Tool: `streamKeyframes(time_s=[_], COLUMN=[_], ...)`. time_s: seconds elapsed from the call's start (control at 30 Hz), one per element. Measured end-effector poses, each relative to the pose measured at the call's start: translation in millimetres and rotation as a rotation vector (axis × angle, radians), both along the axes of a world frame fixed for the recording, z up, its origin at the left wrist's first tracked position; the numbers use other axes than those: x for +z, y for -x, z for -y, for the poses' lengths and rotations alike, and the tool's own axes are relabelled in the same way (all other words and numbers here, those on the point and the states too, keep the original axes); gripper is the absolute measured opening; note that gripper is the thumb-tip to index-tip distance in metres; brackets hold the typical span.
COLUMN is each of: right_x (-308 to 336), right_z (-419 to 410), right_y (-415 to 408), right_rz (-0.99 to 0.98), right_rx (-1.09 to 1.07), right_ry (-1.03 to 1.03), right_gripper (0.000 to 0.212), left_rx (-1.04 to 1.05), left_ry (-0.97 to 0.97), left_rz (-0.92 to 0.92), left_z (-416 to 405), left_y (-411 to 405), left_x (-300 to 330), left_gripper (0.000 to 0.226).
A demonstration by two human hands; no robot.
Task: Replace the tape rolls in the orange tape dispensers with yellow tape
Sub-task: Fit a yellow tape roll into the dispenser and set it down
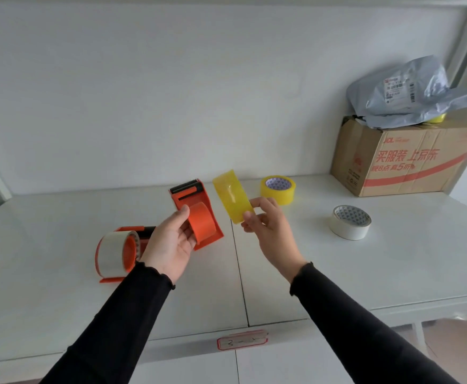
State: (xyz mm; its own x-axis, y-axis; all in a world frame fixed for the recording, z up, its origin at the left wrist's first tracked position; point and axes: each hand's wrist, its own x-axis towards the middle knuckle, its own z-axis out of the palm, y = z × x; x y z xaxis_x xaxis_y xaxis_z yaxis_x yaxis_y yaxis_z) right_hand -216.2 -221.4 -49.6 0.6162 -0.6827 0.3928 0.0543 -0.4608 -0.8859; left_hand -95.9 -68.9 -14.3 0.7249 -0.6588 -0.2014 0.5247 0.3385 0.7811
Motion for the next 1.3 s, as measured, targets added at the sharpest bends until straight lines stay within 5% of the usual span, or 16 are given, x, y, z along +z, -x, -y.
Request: streamKeyframes(time_s=[0.17, 0.37, 0.57, 0.7, 0.8, 0.93, 1.07, 1.3], right_x=[1.0, 15.5, 37.9, 71.2, 84.1, 75.9, 65.6, 57.1], right_z=[-29.6, -53.3, -46.7, -28.1, -25.4, -40.3, -53.0, -34.1], right_y=[26.2, 42.0, 52.0, 52.5, 48.0, 45.4, 46.3, 37.7], right_rz=[0.015, 0.079, -0.023, -0.093, -0.164, -0.031, 0.119, 0.119], right_rx=[0.026, 0.059, -0.033, 0.241, 0.337, 0.032, -0.059, -0.07], right_ry=[-0.043, -0.059, 0.24, 0.314, 0.293, 0.533, 0.288, -0.361], right_gripper=[0.009, 0.02, 0.017, 0.051, 0.036, 0.014, 0.016, 0.022], left_rx=[-0.082, -0.153, -0.15, -0.253, -0.348, -0.405, -0.394, -0.121], left_ry=[0.016, 0.09, 0.04, 0.058, 0.084, 0.123, 0.134, -0.003], left_rz=[0.148, 0.272, 0.491, 0.562, 0.647, 0.645, 0.501, 0.777], left_z=[9.7, 10.9, 6.0, -0.7, -3.5, -6.3, -7.5, -2.4], left_y=[31.0, 56.1, 68.1, 69.3, 70.0, 76.6, 83.2, 107.0], left_x=[0.1, -1.2, -2.6, -2.6, -4.6, -2.8, 4.8, -9.5], left_gripper=[0.031, 0.054, 0.051, 0.048, 0.05, 0.046, 0.027, 0.04])
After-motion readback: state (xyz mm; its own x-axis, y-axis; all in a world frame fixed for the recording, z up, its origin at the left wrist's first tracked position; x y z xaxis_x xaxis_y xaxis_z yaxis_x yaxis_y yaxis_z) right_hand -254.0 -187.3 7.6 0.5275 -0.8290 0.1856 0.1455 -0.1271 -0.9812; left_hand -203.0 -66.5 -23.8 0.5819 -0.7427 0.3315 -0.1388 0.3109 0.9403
